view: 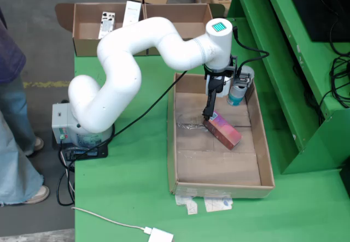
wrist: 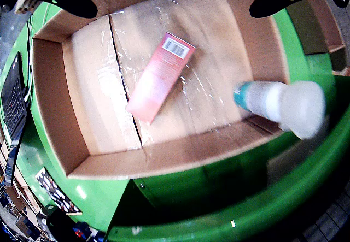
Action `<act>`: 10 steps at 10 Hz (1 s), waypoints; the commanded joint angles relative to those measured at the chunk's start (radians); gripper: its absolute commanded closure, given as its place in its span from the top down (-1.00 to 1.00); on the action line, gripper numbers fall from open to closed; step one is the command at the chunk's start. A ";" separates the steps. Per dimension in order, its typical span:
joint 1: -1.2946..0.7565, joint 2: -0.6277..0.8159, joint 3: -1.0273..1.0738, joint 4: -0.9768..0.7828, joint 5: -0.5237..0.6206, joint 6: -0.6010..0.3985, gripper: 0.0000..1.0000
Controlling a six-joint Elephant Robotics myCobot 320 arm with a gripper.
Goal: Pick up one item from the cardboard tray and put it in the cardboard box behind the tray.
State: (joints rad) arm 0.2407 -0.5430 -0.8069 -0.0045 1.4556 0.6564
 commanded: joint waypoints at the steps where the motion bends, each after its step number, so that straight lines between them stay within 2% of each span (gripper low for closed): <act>1: -0.080 -0.436 0.807 0.061 -0.030 -0.048 1.00; 2: -0.088 -0.519 0.807 0.279 -0.113 -0.071 1.00; 3: -0.088 -0.519 0.807 0.279 -0.113 -0.071 1.00; 4: -0.036 -0.625 0.807 0.517 -0.494 -0.148 1.00; 5: -0.042 -0.638 0.807 0.517 -0.500 -0.143 1.00; 7: -0.043 -0.667 0.807 0.517 -0.498 -0.128 1.00; 8: -0.095 -0.603 0.807 0.379 -0.176 -0.059 1.00; 9: -0.112 -0.533 0.807 0.180 -0.051 -0.021 1.00; 10: -0.112 -0.533 0.807 0.180 -0.051 -0.021 1.00</act>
State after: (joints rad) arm 0.1656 -1.2195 -0.0305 0.4648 1.0107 0.5721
